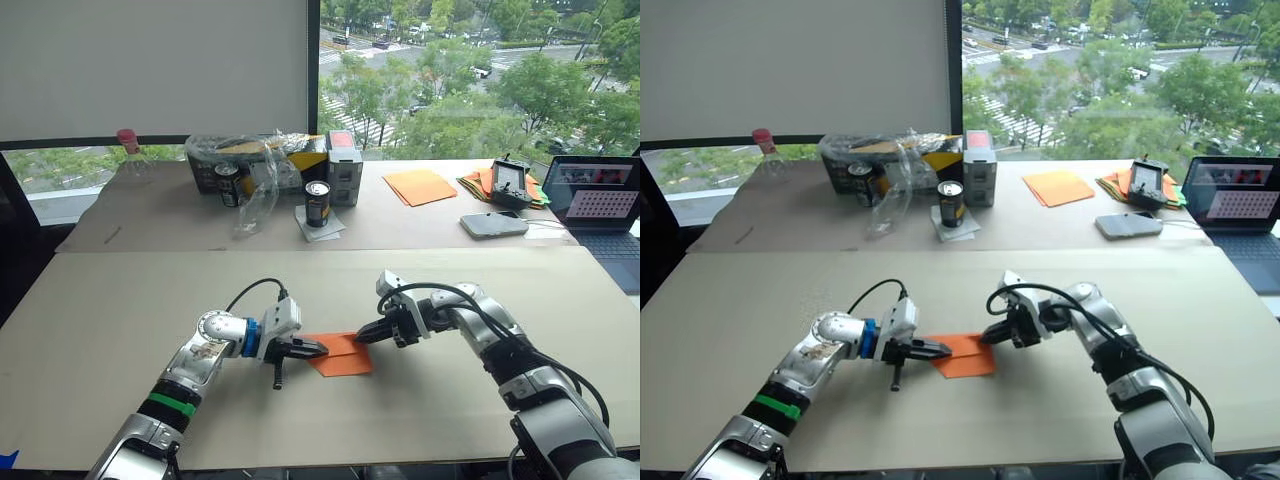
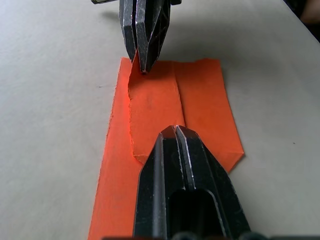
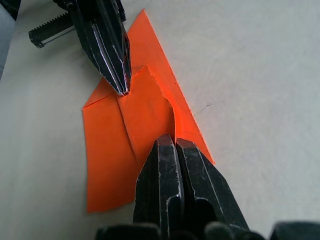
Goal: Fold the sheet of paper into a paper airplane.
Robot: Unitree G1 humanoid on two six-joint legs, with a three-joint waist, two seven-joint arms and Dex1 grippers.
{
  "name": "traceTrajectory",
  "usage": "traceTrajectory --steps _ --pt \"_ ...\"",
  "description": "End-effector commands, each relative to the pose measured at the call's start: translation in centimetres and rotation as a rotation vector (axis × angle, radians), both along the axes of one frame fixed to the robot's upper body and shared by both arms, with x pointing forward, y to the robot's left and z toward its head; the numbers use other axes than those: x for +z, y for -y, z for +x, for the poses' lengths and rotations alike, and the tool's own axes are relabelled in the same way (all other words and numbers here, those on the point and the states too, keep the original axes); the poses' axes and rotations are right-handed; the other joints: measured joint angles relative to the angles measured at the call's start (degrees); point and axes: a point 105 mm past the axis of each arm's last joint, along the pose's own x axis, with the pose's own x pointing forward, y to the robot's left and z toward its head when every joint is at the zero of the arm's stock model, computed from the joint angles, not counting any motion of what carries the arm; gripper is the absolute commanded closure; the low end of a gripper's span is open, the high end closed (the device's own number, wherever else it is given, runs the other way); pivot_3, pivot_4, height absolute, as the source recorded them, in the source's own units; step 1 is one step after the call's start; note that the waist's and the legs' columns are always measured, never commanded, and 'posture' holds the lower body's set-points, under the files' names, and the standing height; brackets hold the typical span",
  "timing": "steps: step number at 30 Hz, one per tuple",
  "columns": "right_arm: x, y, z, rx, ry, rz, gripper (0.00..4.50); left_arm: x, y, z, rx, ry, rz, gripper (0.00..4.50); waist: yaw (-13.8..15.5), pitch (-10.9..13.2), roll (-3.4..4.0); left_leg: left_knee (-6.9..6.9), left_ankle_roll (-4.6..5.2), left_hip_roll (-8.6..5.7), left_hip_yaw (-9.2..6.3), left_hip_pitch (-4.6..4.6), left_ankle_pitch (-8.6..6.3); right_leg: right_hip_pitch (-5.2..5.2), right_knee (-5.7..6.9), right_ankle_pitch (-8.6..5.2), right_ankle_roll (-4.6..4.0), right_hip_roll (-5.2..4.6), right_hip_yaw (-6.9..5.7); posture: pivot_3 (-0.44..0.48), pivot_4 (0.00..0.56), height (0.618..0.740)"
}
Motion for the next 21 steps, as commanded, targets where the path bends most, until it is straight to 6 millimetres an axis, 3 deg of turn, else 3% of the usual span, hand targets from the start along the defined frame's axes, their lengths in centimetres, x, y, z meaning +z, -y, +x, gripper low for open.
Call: traceTrajectory --steps 1,6,9,12,17,21 --pt "2.0 0.5 0.4 -0.060 0.064 0.052 3.86 -2.1 -1.0 -0.5 0.013 -0.067 0.070 4.50 0.0 0.0 0.05 0.00 0.00 0.01 0.00 0.00 0.00 -0.01 0.01 0.00 0.00 -0.01 0.01 0.000 0.150 0.740" --pt "5.2 1.7 0.3 -0.148 0.199 0.093 2.25 -1.2 -0.7 -0.2 0.013 -0.077 0.019 4.50 0.0 0.0 0.07 -0.01 0.00 0.01 0.00 -0.05 0.00 -0.08 0.03 0.00 0.00 -0.01 0.00 0.000 0.150 0.740" --pt "8.7 1.1 -1.3 -0.170 0.320 0.186 2.25 -0.6 -0.7 0.2 0.024 -0.093 -0.016 4.50 0.0 0.0 0.07 -0.02 0.01 0.04 -0.03 -0.12 0.00 -0.12 0.02 -0.01 0.01 0.00 -0.02 0.000 0.150 0.740" --pt "9.3 -0.1 -2.7 -0.200 0.422 0.227 2.25 -0.5 -0.8 0.1 0.010 -0.086 -0.015 4.50 -0.1 0.0 0.07 -0.03 0.01 0.07 -0.07 -0.14 -0.01 -0.12 0.01 -0.01 0.02 0.02 -0.05 0.000 0.150 0.740" --pt "5.5 -2.2 -4.8 -0.266 0.476 0.161 2.25 0.2 -0.4 0.1 -0.004 -0.089 -0.044 4.50 0.0 0.0 0.07 -0.03 0.01 0.03 -0.06 -0.16 -0.01 -0.12 0.01 -0.02 0.03 0.01 -0.05 0.000 0.150 0.740" --pt "2.1 -2.8 -5.6 -0.350 0.446 0.114 3.41 -0.1 -0.5 -0.1 -0.031 -0.089 -0.014 4.50 0.0 0.0 0.07 0.00 0.01 -0.08 -0.01 -0.20 0.00 -0.13 -0.02 -0.03 0.05 -0.03 -0.01 0.000 0.150 0.740"
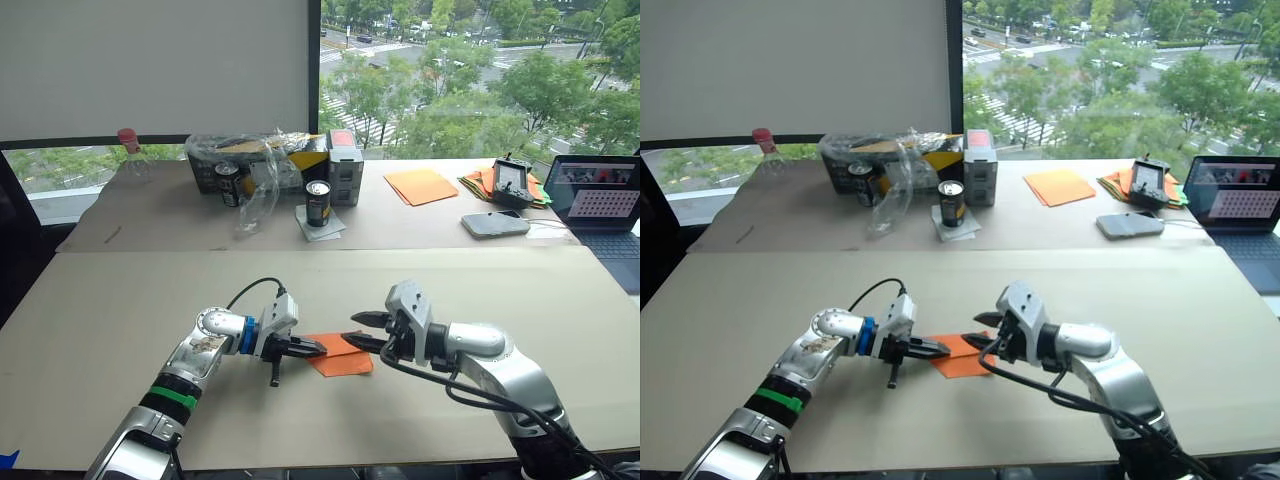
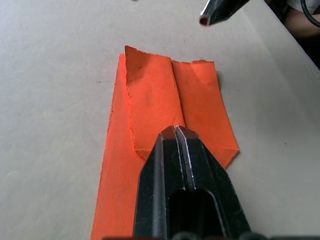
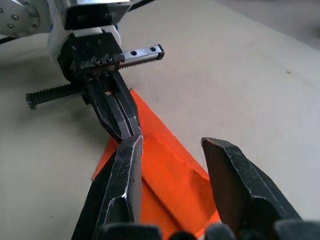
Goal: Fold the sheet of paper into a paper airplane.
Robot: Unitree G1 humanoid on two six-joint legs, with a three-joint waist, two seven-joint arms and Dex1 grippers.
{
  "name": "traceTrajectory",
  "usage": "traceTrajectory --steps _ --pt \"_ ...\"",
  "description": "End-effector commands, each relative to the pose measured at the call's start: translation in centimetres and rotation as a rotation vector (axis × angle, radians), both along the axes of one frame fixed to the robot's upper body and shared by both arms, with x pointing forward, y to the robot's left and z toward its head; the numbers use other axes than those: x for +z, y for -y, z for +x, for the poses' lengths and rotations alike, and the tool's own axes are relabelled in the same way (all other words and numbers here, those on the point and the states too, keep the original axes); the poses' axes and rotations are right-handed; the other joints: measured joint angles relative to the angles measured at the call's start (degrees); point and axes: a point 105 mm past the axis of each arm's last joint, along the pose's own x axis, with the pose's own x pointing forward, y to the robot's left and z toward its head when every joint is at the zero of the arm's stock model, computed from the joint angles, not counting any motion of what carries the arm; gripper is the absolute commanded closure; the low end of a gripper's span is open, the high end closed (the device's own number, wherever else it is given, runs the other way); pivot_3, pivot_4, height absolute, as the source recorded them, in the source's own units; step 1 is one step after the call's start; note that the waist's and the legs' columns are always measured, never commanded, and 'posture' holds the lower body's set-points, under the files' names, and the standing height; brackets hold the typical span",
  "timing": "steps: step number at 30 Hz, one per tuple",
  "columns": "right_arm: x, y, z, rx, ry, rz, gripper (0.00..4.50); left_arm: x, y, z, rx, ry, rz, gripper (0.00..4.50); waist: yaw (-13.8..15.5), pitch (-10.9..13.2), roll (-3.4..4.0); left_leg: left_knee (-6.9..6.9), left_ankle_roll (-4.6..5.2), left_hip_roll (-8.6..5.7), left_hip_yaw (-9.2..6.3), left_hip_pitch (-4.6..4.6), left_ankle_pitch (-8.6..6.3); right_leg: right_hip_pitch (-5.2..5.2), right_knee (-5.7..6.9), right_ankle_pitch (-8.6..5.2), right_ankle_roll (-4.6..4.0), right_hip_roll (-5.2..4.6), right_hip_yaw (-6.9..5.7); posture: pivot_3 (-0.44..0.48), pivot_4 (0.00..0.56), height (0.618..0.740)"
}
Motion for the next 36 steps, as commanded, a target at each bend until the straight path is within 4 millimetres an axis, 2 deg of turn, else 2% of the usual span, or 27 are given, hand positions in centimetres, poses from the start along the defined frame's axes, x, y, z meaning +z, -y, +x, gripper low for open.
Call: traceTrajectory --steps 1,3,8,12,14,18,23,28,33,36 --pt "-0.4 -0.7 -0.3 -0.048 0.072 -0.022 3.74 -0.5 -0.3 -0.2 -0.025 -0.007 0.035 4.50 0.0 0.0 0.00 0.00 0.00 0.01 0.00 0.03 0.00 0.03 -0.01 0.00 0.00 0.02 -0.01 0.000 0.150 0.740" --pt "-0.6 -1.0 0.0 -0.108 0.068 0.039 4.48 -0.6 -0.4 -0.4 -0.032 -0.012 0.041 4.50 0.0 0.0 0.00 -0.01 0.00 0.02 -0.01 0.04 0.00 0.02 -0.01 0.00 0.00 0.04 -0.01 0.000 0.150 0.740" --pt "-1.2 -1.3 0.3 -0.166 0.043 0.080 4.48 -0.8 -0.4 -0.5 -0.049 -0.009 0.058 4.50 -0.1 0.0 0.00 -0.03 0.00 0.06 -0.02 0.07 0.00 0.06 -0.05 0.00 0.00 0.08 -0.02 0.000 0.150 0.740" --pt "-2.5 -2.3 -0.4 -0.150 -0.038 0.098 4.48 -0.8 -0.2 -0.5 -0.051 -0.005 0.055 4.50 -0.1 0.0 0.01 -0.04 0.01 0.06 -0.03 0.06 0.00 0.10 -0.15 0.00 0.00 0.08 -0.03 0.000 0.150 0.740" --pt "-3.2 -2.2 -0.7 -0.172 -0.085 0.105 4.48 -0.8 -0.2 -0.5 -0.049 -0.008 0.050 4.50 -0.1 0.0 0.01 -0.05 0.01 0.07 -0.03 0.06 0.00 0.10 -0.15 0.00 0.00 0.10 -0.04 0.000 0.150 0.740" --pt "-4.7 -0.9 -0.8 -0.215 -0.103 0.056 4.48 -0.8 -0.4 -0.6 -0.048 -0.011 0.053 4.50 -0.1 0.0 0.03 -0.04 0.02 0.06 -0.03 0.15 -0.01 0.19 -0.19 0.00 0.00 0.09 -0.03 0.000 0.150 0.740" --pt "-5.8 2.0 -0.4 -0.323 -0.059 -0.012 4.48 -0.9 -0.4 -0.6 -0.048 -0.012 0.058 4.50 0.1 0.0 0.03 -0.07 0.03 0.06 -0.03 0.29 -0.02 0.36 -0.23 -0.01 0.01 0.09 -0.04 0.000 0.150 0.740" --pt "-6.1 3.7 -0.8 -0.345 -0.030 -0.039 4.48 -0.9 -0.4 -0.6 -0.050 -0.007 0.060 4.50 0.4 0.0 0.04 -0.07 0.18 0.03 -0.11 0.73 -0.11 1.07 -0.46 -0.10 0.15 0.04 -0.15 0.000 0.150 0.740" --pt "-5.7 6.6 -0.7 -0.395 0.036 -0.069 4.48 -1.2 -0.4 -0.9 -0.065 0.006 0.067 4.50 0.5 0.0 0.04 -0.06 0.24 -0.01 -0.10 0.73 -0.15 1.11 -0.52 -0.10 0.19 -0.05 -0.13 0.000 0.150 0.740" --pt "-5.4 7.1 -0.7 -0.391 0.072 -0.078 4.48 -1.2 -0.4 -0.9 -0.068 0.009 0.067 4.50 0.5 0.0 0.04 -0.07 0.26 -0.01 -0.10 0.73 -0.16 1.11 -0.52 -0.11 0.20 -0.02 -0.13 0.000 0.150 0.740"
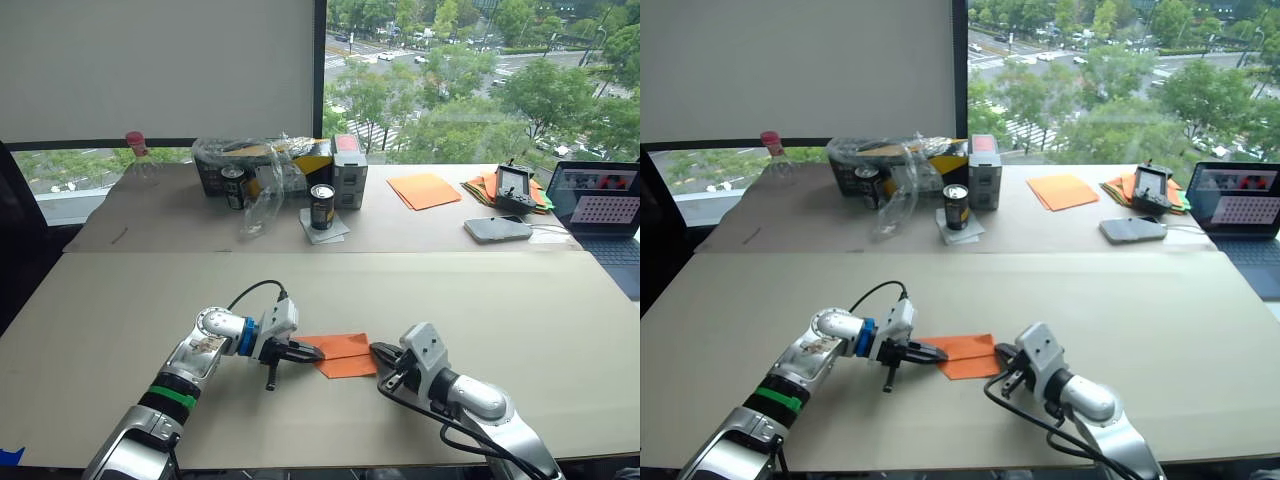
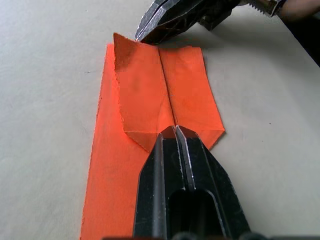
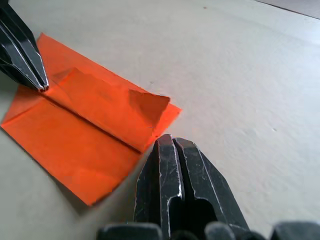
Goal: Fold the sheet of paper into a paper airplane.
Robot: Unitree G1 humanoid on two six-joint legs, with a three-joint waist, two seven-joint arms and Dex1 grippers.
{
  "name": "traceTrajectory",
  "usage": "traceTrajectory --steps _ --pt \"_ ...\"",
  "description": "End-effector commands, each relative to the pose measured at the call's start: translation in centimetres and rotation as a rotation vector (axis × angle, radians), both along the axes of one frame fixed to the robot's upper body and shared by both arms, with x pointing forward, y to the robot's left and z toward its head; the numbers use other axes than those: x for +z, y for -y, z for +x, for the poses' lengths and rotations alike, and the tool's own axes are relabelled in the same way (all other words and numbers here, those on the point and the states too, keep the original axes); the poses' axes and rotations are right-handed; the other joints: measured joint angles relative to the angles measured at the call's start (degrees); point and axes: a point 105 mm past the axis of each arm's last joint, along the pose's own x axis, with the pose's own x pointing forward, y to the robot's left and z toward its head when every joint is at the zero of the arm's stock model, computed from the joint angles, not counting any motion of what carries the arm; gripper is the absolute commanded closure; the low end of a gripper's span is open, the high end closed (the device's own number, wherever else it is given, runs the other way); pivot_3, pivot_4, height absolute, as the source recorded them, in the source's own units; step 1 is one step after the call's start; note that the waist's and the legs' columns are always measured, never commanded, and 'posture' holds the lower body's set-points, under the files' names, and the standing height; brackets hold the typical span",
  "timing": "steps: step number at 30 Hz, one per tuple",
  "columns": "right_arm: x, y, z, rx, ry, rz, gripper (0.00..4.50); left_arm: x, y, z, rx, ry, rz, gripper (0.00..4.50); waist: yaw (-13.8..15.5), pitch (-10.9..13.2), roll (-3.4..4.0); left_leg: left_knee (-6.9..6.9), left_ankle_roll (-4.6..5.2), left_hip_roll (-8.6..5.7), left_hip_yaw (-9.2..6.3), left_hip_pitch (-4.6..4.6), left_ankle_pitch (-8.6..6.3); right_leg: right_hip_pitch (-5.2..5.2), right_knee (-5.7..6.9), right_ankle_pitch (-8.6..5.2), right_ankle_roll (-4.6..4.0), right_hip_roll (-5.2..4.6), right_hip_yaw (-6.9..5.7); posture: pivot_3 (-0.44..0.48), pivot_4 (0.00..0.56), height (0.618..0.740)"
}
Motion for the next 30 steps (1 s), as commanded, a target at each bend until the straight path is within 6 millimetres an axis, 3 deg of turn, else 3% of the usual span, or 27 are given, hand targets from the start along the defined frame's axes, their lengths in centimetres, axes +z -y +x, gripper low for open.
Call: traceTrajectory --steps 1,5,8,13,16,24,30 --pt "-0.4 1.4 -0.1 -0.027 0.016 -0.042 4.48 -0.8 -0.1 -0.4 -0.016 -0.007 0.032 4.50 0.0 0.0 0.00 0.00 0.00 0.01 0.00 0.00 0.00 0.00 0.01 0.00 0.00 0.02 -0.01 0.000 0.150 0.740" --pt "3.4 0.2 0.1 0.044 0.210 0.011 4.48 -0.7 -0.1 -0.3 -0.013 -0.002 0.028 4.50 -0.1 0.0 0.00 0.00 0.00 0.00 0.01 -0.03 0.00 -0.04 0.01 0.00 0.00 0.01 0.02 0.000 0.150 0.740" --pt "5.1 -2.6 -0.3 0.182 0.288 0.030 4.48 -0.7 -0.1 -0.3 -0.011 0.000 0.025 4.50 -0.4 0.0 0.01 0.00 0.01 0.01 0.03 -0.03 -0.01 -0.04 0.01 0.00 0.00 0.02 0.04 0.000 0.150 0.740" --pt "4.1 -5.0 -0.2 0.276 0.287 -0.017 4.48 -0.7 -0.2 -0.3 -0.004 0.002 0.023 4.50 -0.5 0.0 0.01 -0.05 0.05 0.08 0.00 -0.02 -0.03 -0.08 0.01 -0.01 0.00 0.11 0.01 0.000 0.150 0.740" --pt "2.3 -6.1 0.1 0.305 0.214 -0.031 4.48 -0.8 -0.4 -0.3 0.007 0.002 0.026 4.50 -0.5 0.0 0.01 -0.04 0.05 0.06 0.01 -0.03 -0.03 -0.08 0.00 -0.01 0.00 0.09 0.03 0.000 0.150 0.740" --pt "-0.7 -7.4 -0.3 0.381 0.077 -0.058 4.48 -1.0 -1.7 -0.6 0.045 0.011 0.056 4.50 -0.9 0.0 0.03 -0.07 0.05 0.10 0.02 0.00 -0.03 -0.10 0.00 -0.01 -0.01 0.11 0.05 0.000 0.150 0.740" --pt "-1.7 -7.3 -0.3 0.392 0.025 -0.069 4.48 -1.9 -5.6 0.0 0.214 0.012 0.124 4.50 -1.0 -0.1 0.06 -0.27 0.07 0.23 0.03 0.35 -0.06 0.08 0.01 -0.03 -0.05 0.25 0.09 0.000 0.150 0.740"
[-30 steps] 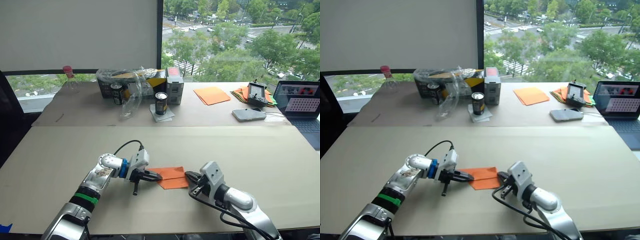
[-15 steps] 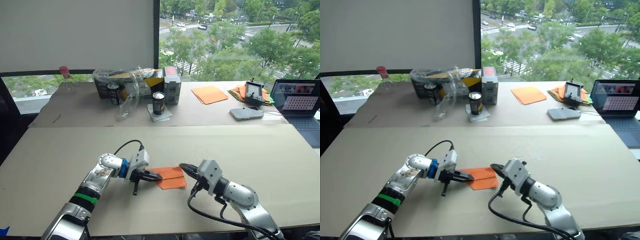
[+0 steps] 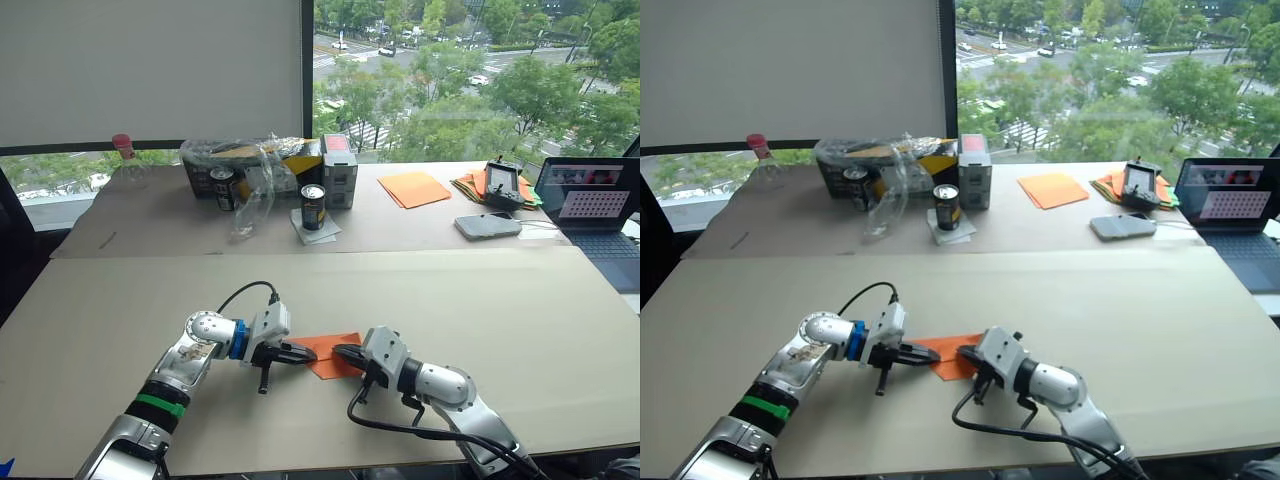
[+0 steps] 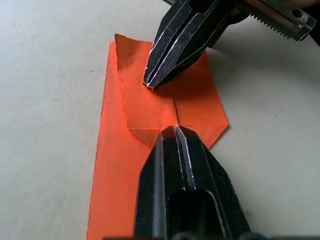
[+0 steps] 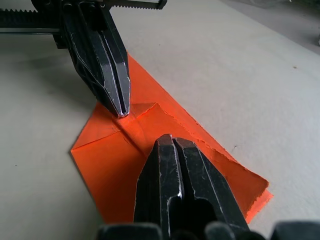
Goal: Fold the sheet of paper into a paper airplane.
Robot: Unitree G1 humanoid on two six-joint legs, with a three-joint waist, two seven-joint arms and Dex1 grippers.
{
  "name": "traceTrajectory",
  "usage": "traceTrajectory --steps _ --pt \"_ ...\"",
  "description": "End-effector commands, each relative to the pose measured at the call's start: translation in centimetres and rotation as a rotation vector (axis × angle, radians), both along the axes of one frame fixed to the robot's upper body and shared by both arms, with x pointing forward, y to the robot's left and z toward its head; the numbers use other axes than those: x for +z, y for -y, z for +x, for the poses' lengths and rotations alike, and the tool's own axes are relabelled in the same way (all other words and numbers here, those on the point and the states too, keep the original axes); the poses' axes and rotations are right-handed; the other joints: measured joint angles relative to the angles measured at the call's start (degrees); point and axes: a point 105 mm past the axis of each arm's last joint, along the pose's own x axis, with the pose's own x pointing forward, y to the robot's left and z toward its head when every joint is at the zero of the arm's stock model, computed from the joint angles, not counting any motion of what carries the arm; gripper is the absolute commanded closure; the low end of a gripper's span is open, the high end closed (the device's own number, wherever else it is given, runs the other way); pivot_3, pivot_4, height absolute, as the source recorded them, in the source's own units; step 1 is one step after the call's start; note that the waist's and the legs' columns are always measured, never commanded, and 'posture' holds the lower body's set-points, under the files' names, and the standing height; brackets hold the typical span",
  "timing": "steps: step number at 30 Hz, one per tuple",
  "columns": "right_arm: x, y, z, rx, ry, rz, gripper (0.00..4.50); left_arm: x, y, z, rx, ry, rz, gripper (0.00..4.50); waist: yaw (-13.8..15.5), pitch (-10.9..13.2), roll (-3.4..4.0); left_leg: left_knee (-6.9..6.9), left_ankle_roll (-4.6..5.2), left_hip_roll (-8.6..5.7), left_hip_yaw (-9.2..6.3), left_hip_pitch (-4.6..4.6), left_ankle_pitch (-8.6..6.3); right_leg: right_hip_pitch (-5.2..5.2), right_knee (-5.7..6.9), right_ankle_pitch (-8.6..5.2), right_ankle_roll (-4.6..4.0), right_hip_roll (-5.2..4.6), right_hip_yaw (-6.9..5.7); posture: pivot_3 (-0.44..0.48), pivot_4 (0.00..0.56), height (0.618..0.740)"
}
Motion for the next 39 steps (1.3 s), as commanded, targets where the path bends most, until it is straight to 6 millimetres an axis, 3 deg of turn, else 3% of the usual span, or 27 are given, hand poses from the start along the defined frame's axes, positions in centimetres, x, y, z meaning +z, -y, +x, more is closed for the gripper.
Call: traceTrajectory --steps 1,7,12,15,19,22,26,32,36,39 --pt "-1.8 0.2 -0.4 0.002 -0.084 -0.027 4.48 -1.8 -3.3 -0.1 0.138 -0.049 0.078 4.50 0.0 0.0 0.00 -0.06 0.00 0.01 0.02 0.09 0.00 0.03 0.00 -0.01 -0.01 0.00 0.01 0.000 0.150 0.740" --pt "-2.0 0.3 -0.4 -0.002 -0.092 -0.027 4.48 -1.4 -4.1 -1.2 0.151 -0.059 0.053 4.50 0.0 -0.1 0.04 -0.49 -0.01 0.08 0.05 0.69 -0.01 0.54 -0.18 -0.06 -0.08 0.01 0.03 0.000 0.150 0.740" --pt "-1.1 0.5 -0.2 0.001 -0.072 -0.003 4.48 1.6 -3.4 -0.8 0.177 -0.030 -0.120 4.50 0.1 0.0 0.04 -0.50 -0.01 0.12 0.04 0.67 -0.01 0.51 -0.19 -0.06 -0.08 0.00 0.03 0.000 0.150 0.740" --pt "1.0 0.8 0.0 0.015 -0.035 0.028 4.48 4.0 -2.5 -0.9 0.154 -0.023 -0.222 4.50 0.3 0.0 0.02 -0.50 -0.02 0.11 0.04 0.48 0.00 0.34 -0.18 -0.06 -0.08 -0.04 0.03 0.000 0.150 0.740" --pt "5.0 1.1 -0.2 0.072 0.009 0.053 4.48 5.3 -2.2 -2.3 0.111 -0.068 -0.241 4.50 0.4 0.0 0.07 -0.49 -0.02 -0.01 0.09 0.13 0.00 -0.06 -0.12 -0.06 -0.07 -0.22 0.08 0.000 0.150 0.740" --pt "6.8 2.0 0.0 0.072 0.021 0.051 4.48 5.1 -2.4 -4.0 0.073 -0.132 -0.195 4.50 -0.1 0.1 0.11 -0.48 -0.02 0.01 0.09 -0.13 0.00 -0.32 -0.12 -0.05 -0.06 -0.21 0.10 0.000 0.150 0.740" --pt "7.2 3.9 0.2 0.069 -0.074 0.046 4.48 4.1 -2.9 -6.1 0.064 -0.205 -0.106 4.50 -0.1 0.1 0.18 -0.57 -0.02 0.06 0.07 -0.14 0.00 -0.33 -0.20 -0.07 -0.06 -0.18 0.07 0.000 0.150 0.740" --pt "6.5 6.2 1.3 0.038 -0.256 0.053 2.59 5.2 -2.7 -5.6 0.148 -0.155 -0.155 4.50 0.6 0.3 0.19 -0.54 -0.02 0.00 0.07 -0.20 0.01 -0.29 -0.24 -0.06 -0.06 -0.28 0.05 0.000 0.150 0.740" --pt "5.9 6.5 2.2 0.038 -0.340 0.074 1.26 4.9 -3.0 -5.5 0.191 -0.128 -0.150 4.50 0.4 0.3 0.20 -0.54 -0.02 0.02 0.08 -0.21 0.01 -0.32 -0.25 -0.06 -0.07 -0.24 0.06 0.000 0.150 0.740" --pt "5.2 6.1 2.1 0.072 -0.436 0.104 1.26 4.7 -3.3 -5.7 0.213 -0.121 -0.144 4.50 0.2 0.4 0.22 -0.55 -0.02 0.04 0.08 -0.33 0.00 -0.46 -0.23 -0.06 -0.07 -0.23 0.06 0.000 0.150 0.740"
